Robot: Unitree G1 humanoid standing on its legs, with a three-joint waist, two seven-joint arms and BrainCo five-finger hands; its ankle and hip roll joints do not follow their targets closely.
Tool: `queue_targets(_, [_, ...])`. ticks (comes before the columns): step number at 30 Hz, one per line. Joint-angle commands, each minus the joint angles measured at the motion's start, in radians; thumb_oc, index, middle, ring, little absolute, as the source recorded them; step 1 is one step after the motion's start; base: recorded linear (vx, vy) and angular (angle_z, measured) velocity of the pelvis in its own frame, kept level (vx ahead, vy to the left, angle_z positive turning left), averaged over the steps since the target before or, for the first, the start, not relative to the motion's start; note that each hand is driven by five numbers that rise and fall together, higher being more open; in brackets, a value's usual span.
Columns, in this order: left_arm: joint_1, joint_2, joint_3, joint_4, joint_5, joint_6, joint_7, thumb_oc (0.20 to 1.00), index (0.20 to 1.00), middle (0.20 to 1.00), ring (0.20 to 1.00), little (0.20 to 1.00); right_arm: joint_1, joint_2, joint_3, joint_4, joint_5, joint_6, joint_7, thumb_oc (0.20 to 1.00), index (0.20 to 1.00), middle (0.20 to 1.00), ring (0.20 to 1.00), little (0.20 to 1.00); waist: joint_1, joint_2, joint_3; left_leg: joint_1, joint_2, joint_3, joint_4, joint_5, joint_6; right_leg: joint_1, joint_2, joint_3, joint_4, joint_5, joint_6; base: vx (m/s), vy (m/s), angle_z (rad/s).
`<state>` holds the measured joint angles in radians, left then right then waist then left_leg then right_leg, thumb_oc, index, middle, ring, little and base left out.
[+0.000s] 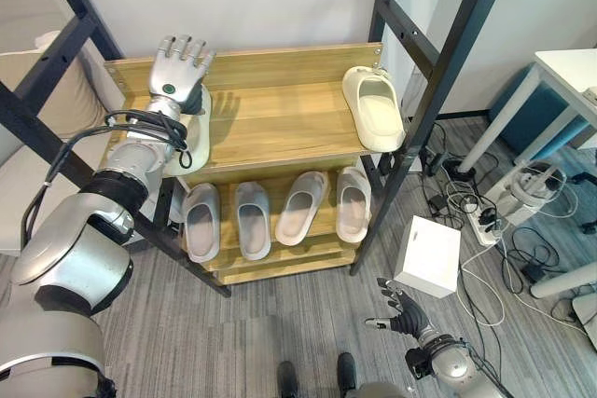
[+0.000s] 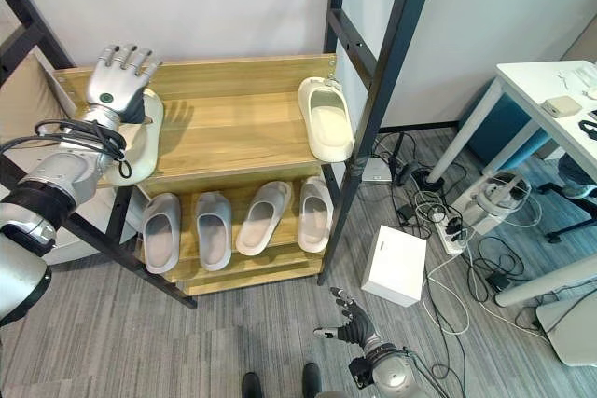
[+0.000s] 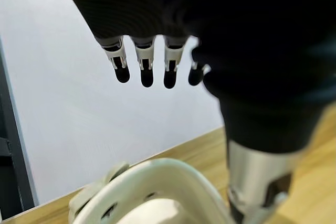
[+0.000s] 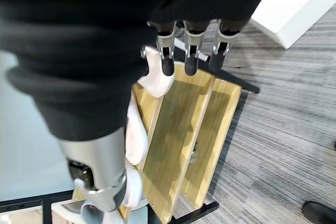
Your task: Arrange the slippers neatly on the shoe rack.
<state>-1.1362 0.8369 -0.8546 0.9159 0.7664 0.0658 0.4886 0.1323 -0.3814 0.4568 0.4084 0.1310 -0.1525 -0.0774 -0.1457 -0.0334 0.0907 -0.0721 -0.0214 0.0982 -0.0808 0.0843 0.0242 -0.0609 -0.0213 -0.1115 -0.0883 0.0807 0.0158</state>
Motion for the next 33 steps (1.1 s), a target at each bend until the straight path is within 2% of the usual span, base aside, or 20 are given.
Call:
queue_targets(1, [-0.171, 0.062, -0.016, 0.103, 0.020, 0.042, 0.006, 0.959, 0.959, 0.959, 0.959, 0.959, -0.028, -0.001, -0.039, -0.068, 0.021, -0.060, -0.003, 1.000, 1.000, 1.000, 1.000, 1.000, 0.006, -0.006, 0.011, 0.078, 0.029, -0.036, -0.006, -0.206, -0.009, 0.075, -0.068, -0.027, 0.001, -0.141, 0.122, 0.06, 0.063, -0.09])
queue_targets(3, [-0.166, 0.060, -0.012, 0.109, 0.015, 0.041, 0.006, 0.931, 0.931, 0.931, 0.931, 0.931, -0.030, 0.000, -0.037, -0.071, 0.023, -0.061, -0.003, 1.000, 1.000, 1.000, 1.000, 1.000, 0.008, -0.007, 0.012, 0.077, 0.029, -0.035, -0.006, -0.208, -0.009, 0.073, -0.069, -0.028, 0.001, -0.141, 0.123, 0.02, 0.027, -0.09])
queue_targets(4, [-0.166, 0.060, -0.012, 0.109, 0.015, 0.041, 0.006, 0.940, 0.940, 0.940, 0.940, 0.940, -0.030, 0.000, -0.037, -0.071, 0.023, -0.061, -0.003, 1.000, 1.000, 1.000, 1.000, 1.000, 0.008, -0.007, 0.012, 0.077, 0.029, -0.035, -0.006, -0.208, -0.009, 0.073, -0.069, -0.027, 0.001, -0.141, 0.123, 0.02, 0.027, -0.07])
queue_targets(5, [-0.161, 0.062, -0.003, 0.105, 0.003, 0.039, 0.012, 1.000, 1.000, 1.000, 1.000, 1.000, -0.036, 0.007, -0.032, -0.070, 0.027, -0.060, -0.004, 1.000, 1.000, 1.000, 1.000, 1.000, 0.011, -0.009, 0.016, 0.075, 0.027, -0.036, -0.006, -0.209, -0.007, 0.072, -0.071, -0.030, 0.001, -0.139, 0.125, 0.01, 0.021, -0.06])
queue_targets(9, [-0.159, 0.073, 0.018, 0.029, -0.011, 0.032, 0.033, 1.000, 1.000, 1.000, 1.000, 1.000, -0.040, 0.014, -0.028, -0.071, 0.028, -0.060, -0.006, 1.000, 1.000, 1.000, 1.000, 1.000, 0.017, -0.009, 0.021, 0.072, 0.022, -0.045, -0.006, -0.209, -0.005, 0.074, -0.074, -0.042, 0.001, -0.139, 0.126, 0.00, 0.003, 0.01])
queue_targets(11, [-0.134, 0.080, 0.072, -0.104, -0.024, 0.032, 0.067, 1.000, 1.000, 1.000, 1.000, 1.000, -0.036, 0.019, -0.023, -0.071, 0.017, -0.058, -0.009, 1.000, 1.000, 1.000, 1.000, 1.000, 0.030, -0.008, 0.024, 0.073, 0.019, -0.057, -0.006, -0.212, -0.004, 0.081, -0.076, -0.054, 0.001, -0.145, 0.124, 0.00, 0.000, 0.06])
queue_targets(12, [-0.129, 0.081, 0.077, -0.108, -0.023, 0.033, 0.065, 1.000, 1.000, 1.000, 1.000, 1.000, -0.036, 0.018, -0.022, -0.071, 0.017, -0.058, -0.009, 1.000, 1.000, 1.000, 1.000, 1.000, 0.028, -0.006, 0.023, 0.074, 0.019, -0.058, -0.006, -0.212, -0.004, 0.082, -0.076, -0.055, 0.001, -0.145, 0.124, 0.00, -0.008, 0.09])
queue_targets(13, [-0.089, 0.087, 0.134, -0.204, -0.025, 0.041, 0.086, 1.000, 1.000, 1.000, 1.000, 1.000, -0.031, 0.023, -0.026, -0.072, 0.004, -0.055, -0.014, 1.000, 1.000, 1.000, 1.000, 1.000, 0.039, -0.004, 0.025, 0.077, 0.016, -0.066, -0.006, -0.214, -0.003, 0.090, -0.078, -0.064, 0.001, -0.150, 0.121, 0.00, -0.006, 0.15])
queue_targets(20, [-0.009, 0.132, 0.236, -0.319, -0.017, 0.050, 0.102, 1.000, 1.000, 1.000, 1.000, 1.000, -0.018, 0.023, -0.039, -0.070, -0.019, -0.046, -0.014, 1.000, 1.000, 1.000, 1.000, 1.000, 0.052, 0.006, 0.027, 0.081, 0.014, -0.084, -0.006, -0.214, -0.003, 0.102, -0.079, -0.079, 0.001, -0.158, 0.117, -0.01, -0.008, 0.13])
queue_targets(22, [-0.017, 0.168, 0.201, -0.257, 0.008, 0.058, 0.088, 1.000, 1.000, 1.000, 1.000, 1.000, -0.015, 0.006, -0.045, -0.082, -0.022, -0.045, -0.009, 1.000, 1.000, 1.000, 1.000, 1.000, 0.052, 0.014, 0.031, 0.074, 0.011, -0.088, -0.006, -0.212, 0.000, 0.096, -0.081, -0.081, 0.001, -0.152, 0.119, -0.02, 0.022, 0.06])
queue_targets(25, [-0.092, 0.198, 0.076, -0.124, 0.047, 0.061, 0.051, 1.000, 1.000, 1.000, 1.000, 1.000, -0.006, -0.008, -0.053, -0.098, -0.007, -0.052, -0.002, 1.000, 1.000, 1.000, 1.000, 1.000, 0.042, 0.007, 0.036, 0.059, 0.010, -0.079, -0.006, -0.209, 0.005, 0.075, -0.082, -0.073, 0.001, -0.137, 0.128, 0.01, 0.049, -0.02])
queue_targets(33, [-0.128, 0.183, 0.014, -0.031, 0.057, 0.062, 0.033, 1.000, 1.000, 1.000, 1.000, 1.000, 0.000, -0.008, -0.058, -0.087, 0.009, -0.062, 0.002, 1.000, 1.000, 1.000, 1.000, 1.000, 0.031, -0.009, 0.035, 0.050, 0.009, -0.062, -0.006, -0.212, 0.011, 0.061, -0.084, -0.057, 0.001, -0.113, 0.139, 0.02, 0.047, -0.05])
